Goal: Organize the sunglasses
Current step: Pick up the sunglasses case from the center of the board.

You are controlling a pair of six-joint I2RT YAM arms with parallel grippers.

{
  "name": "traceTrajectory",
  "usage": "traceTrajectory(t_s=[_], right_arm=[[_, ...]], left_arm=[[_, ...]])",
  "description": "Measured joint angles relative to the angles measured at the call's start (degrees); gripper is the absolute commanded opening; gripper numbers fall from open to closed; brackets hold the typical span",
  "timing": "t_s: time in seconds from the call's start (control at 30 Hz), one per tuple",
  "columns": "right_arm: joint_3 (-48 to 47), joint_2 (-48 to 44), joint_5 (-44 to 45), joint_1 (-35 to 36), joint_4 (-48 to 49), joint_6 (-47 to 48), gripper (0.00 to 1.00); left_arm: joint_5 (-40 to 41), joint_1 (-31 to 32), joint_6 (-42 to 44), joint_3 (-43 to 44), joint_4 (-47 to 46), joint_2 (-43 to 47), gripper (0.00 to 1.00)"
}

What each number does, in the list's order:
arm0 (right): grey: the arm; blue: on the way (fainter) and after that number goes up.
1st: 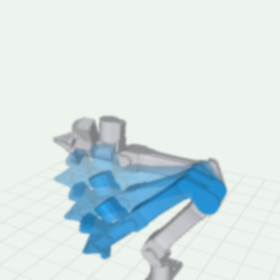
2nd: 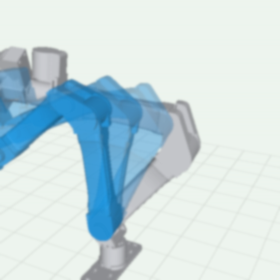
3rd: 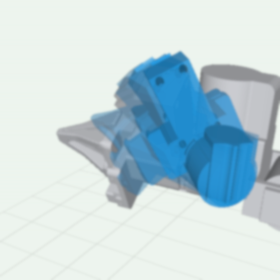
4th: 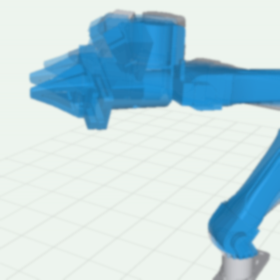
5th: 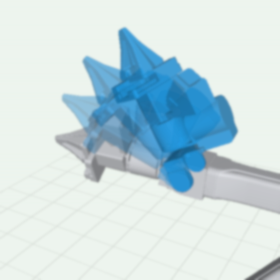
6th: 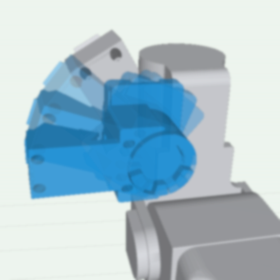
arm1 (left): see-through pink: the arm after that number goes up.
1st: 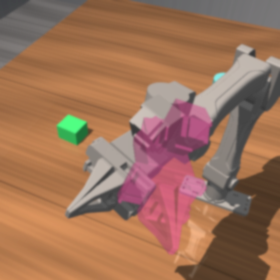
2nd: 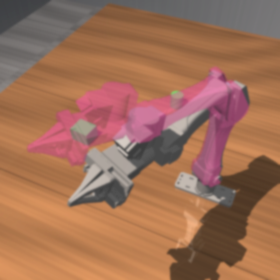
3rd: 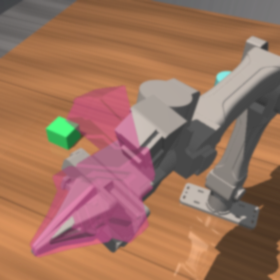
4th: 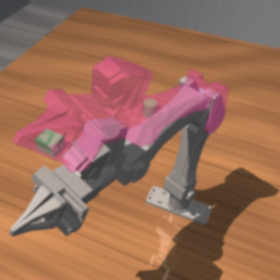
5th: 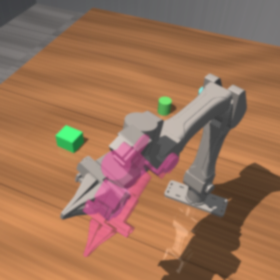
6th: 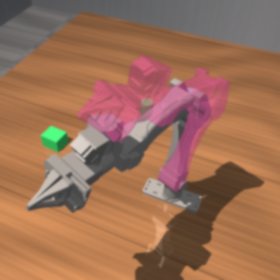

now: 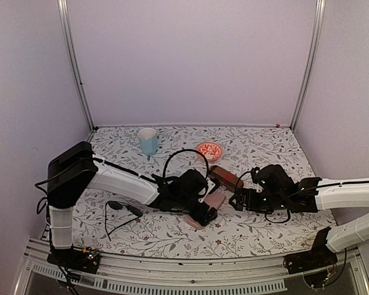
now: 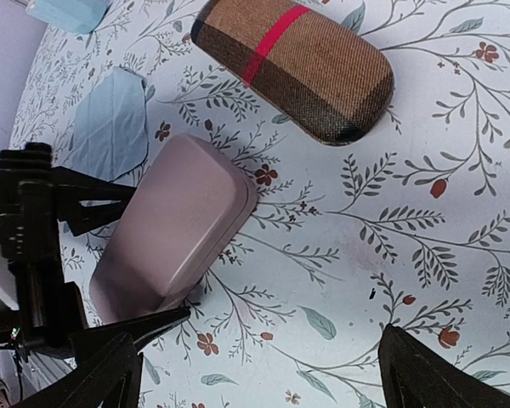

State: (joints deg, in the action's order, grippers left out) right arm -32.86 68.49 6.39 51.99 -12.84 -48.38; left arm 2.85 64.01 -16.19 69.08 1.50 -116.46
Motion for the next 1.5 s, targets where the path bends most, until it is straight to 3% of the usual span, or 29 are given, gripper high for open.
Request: traceTrajectory(t_s=[0.43, 0.7, 1.03, 1.23, 1.47, 1.5], right_arm=[[-0.02, 7.39, -3.54, -0.28, 3.08, 2.58, 0.99], [-0.07, 10.03, -4.98, -0.28, 5.05, 3.02, 0.99], [-0.5, 12.59, -5.49, -0.28, 6.49, 3.5, 0.99], [-0.61, 12.22, -5.6, -0.33, 8.33, 6.12, 0.99], [-1.66, 9.18, -9.9, -1.75, 15.72, 10.62, 0.99], [-2.01, 9.11, -11.04, -1.84, 17.4, 11.41, 0.99]], left_arm=[[0.57, 0.11, 0.55, 2.73, 3.91, -1.75, 0.95], [-1.07, 0.11, -0.09, 0.68, 3.48, -0.2, 0.82], [-3.32, 0.02, -1.03, -1.79, 2.62, 1.75, 0.54], [-8.02, -1.03, -2.73, -8.17, 0.22, 8.24, 0.36], [-14.64, -5.49, -7.52, -17.16, -10.8, 18.08, 0.01], [-16.06, -6.49, -8.7, -18.62, -13.22, 19.17, 0.0]])
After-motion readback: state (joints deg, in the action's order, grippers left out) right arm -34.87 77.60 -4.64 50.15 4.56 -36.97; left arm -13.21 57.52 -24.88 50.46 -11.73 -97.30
